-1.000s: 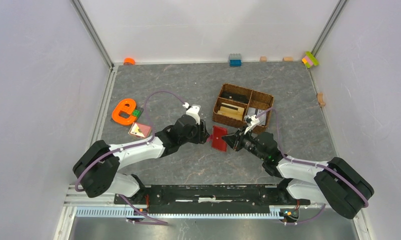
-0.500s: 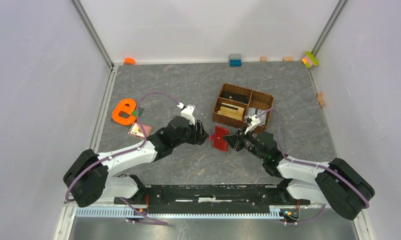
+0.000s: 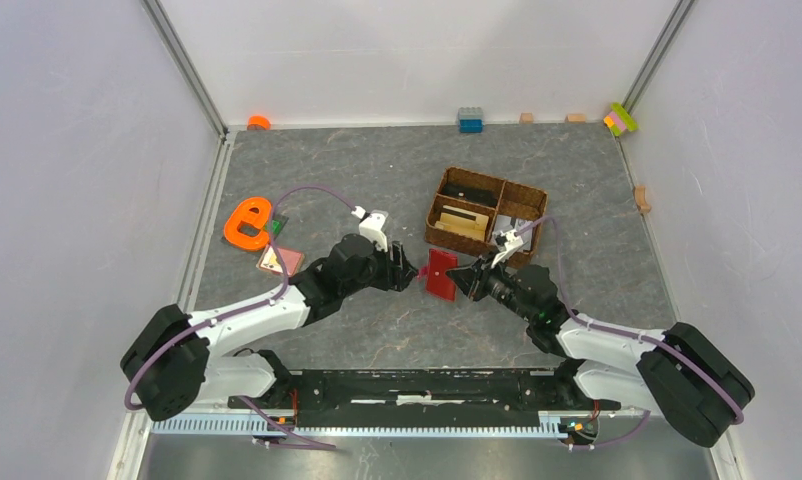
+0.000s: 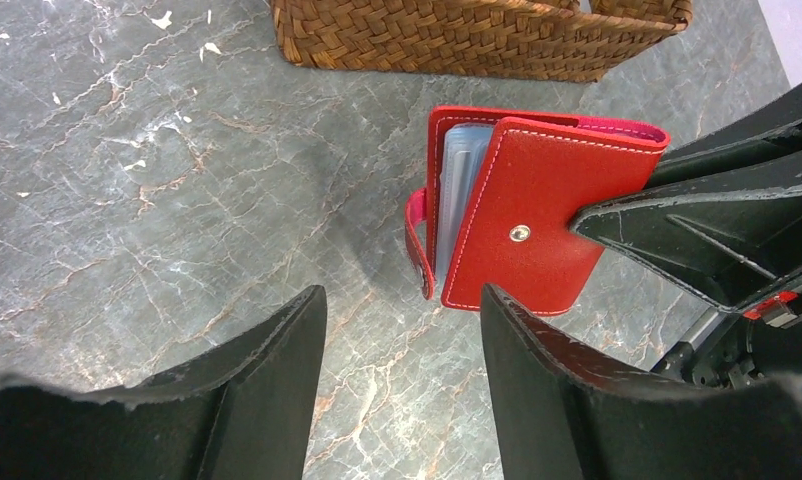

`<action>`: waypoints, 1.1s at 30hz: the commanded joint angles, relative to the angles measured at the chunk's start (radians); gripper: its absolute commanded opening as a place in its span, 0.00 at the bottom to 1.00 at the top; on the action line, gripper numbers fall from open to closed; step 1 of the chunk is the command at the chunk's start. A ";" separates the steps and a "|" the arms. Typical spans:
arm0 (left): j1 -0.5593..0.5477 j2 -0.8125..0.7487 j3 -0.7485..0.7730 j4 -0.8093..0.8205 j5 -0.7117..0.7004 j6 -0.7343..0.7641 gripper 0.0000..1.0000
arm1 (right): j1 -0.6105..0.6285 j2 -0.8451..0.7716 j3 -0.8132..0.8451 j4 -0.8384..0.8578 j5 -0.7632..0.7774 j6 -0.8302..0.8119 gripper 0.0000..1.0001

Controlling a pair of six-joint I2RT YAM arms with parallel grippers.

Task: Take the credit cards out of the card holder
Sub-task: Open the card holder at the center of the board.

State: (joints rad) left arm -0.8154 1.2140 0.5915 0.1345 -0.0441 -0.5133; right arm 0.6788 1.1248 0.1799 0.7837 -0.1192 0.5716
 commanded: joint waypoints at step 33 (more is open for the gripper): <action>0.001 0.080 0.089 -0.063 0.037 0.074 0.02 | 0.001 0.063 0.089 -0.127 0.087 0.007 0.50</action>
State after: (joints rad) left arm -0.8154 1.3281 0.6182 0.1219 0.0086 -0.4755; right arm 0.6796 1.1625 0.2016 0.7700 -0.1349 0.5995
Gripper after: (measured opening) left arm 0.049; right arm 0.447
